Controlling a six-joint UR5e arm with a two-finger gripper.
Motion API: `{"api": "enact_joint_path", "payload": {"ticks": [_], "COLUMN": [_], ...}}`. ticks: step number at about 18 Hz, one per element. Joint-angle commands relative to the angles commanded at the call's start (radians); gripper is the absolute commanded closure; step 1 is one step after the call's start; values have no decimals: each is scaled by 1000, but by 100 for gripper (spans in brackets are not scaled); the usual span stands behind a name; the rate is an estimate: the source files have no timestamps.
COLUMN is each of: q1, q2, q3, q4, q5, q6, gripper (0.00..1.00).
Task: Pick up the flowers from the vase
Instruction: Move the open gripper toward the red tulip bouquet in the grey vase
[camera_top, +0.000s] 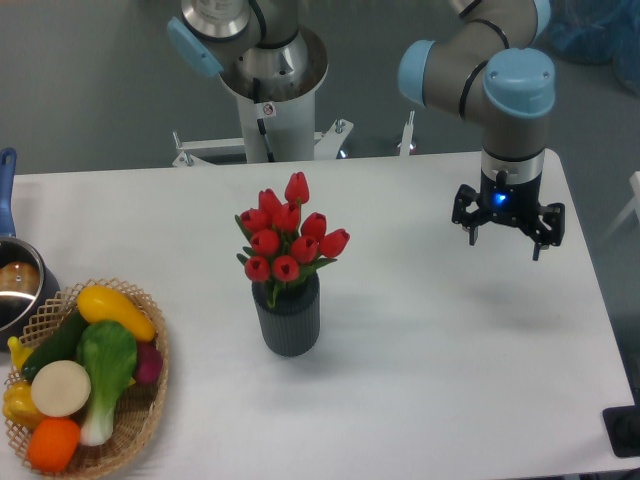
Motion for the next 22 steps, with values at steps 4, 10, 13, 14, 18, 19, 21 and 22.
{"api": "enact_joint_path", "payload": {"ticks": [4, 10, 13, 14, 18, 19, 21, 22], "q1": [0, -2, -6, -17, -61, -70, -84, -86], "q2": [0, 3, 11, 12, 40, 52, 70, 86], "q3": [0, -17, -48, -51, -76, -84, -98, -109], "q4": [0, 0, 12, 12, 17, 17, 17, 17], "q5": [0, -12, -63, -80, -115, -118, -167, -202], "q6": [0, -12, -12, -12, -5, -3, -2, -2], "gripper": [0, 0, 0, 0, 0, 0, 0, 0]}}
